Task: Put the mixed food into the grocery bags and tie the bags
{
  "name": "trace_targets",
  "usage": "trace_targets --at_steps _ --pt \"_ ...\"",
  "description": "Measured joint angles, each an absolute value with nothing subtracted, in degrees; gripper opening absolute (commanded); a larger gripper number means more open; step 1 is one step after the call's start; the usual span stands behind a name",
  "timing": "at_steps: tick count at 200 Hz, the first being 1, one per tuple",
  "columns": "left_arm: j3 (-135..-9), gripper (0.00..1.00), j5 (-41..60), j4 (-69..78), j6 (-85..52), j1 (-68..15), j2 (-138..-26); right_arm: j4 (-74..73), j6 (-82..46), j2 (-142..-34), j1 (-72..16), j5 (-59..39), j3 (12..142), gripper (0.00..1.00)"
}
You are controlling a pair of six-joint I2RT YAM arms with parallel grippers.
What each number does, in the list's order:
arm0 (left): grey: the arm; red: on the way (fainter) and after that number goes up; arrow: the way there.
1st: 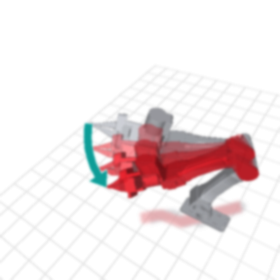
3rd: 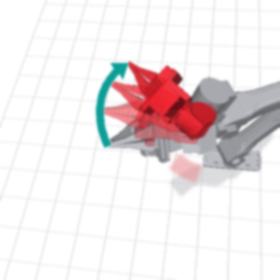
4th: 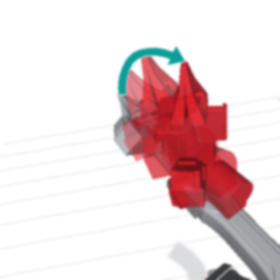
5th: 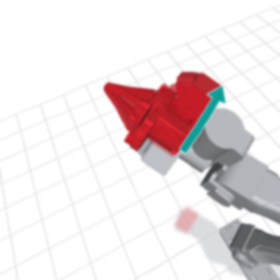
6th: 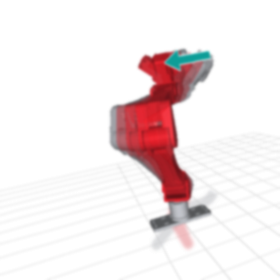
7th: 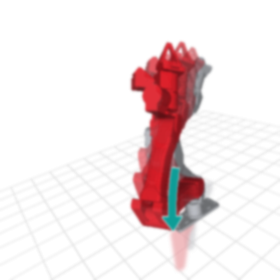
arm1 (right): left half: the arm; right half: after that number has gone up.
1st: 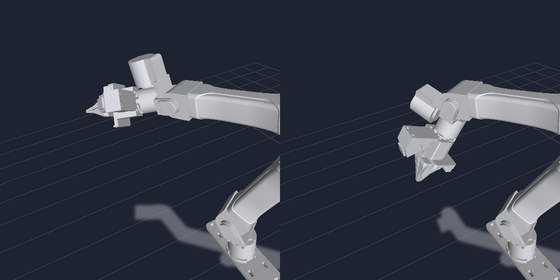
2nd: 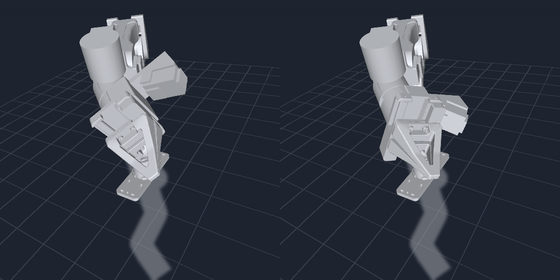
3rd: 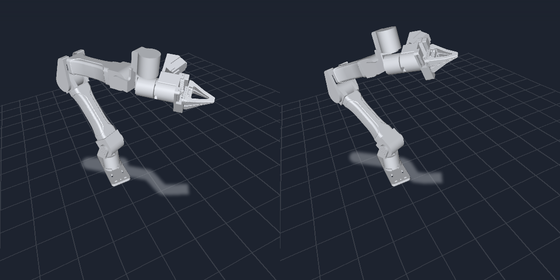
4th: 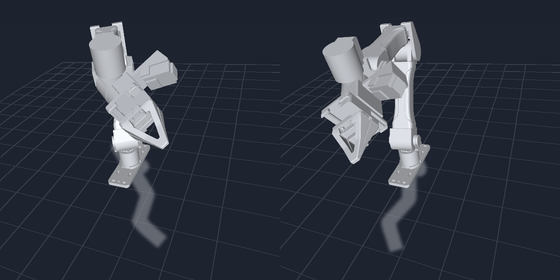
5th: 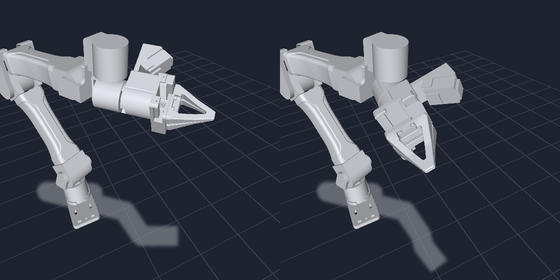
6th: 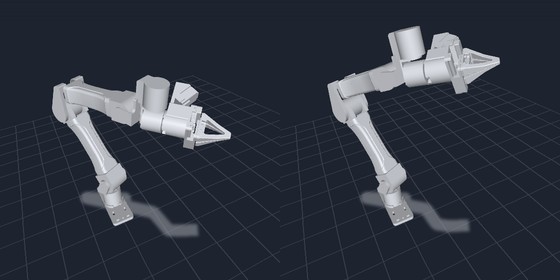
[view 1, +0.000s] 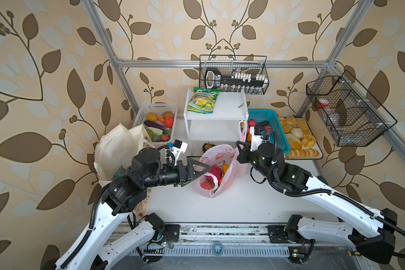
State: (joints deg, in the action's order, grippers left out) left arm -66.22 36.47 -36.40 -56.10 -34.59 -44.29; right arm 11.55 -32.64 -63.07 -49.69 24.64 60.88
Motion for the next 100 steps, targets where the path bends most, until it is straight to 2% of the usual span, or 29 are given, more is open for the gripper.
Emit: trace_targets --at_steps 24,62,100 --pt "-66.3 0.94 37.7 -35.8 -55.9 -34.6 -46.5 11.5 -32.8 -63.1 -49.6 24.6 60.9 0.00" --pt "-68.7 0.96 37.5 -43.3 -51.9 -34.6 -50.3 11.4 -32.8 -63.5 -48.8 24.5 60.9 0.00" --pt "-68.7 0.99 37.5 -45.9 -51.2 -36.6 -49.7 11.3 -32.8 -64.4 -48.2 24.1 61.3 0.00"
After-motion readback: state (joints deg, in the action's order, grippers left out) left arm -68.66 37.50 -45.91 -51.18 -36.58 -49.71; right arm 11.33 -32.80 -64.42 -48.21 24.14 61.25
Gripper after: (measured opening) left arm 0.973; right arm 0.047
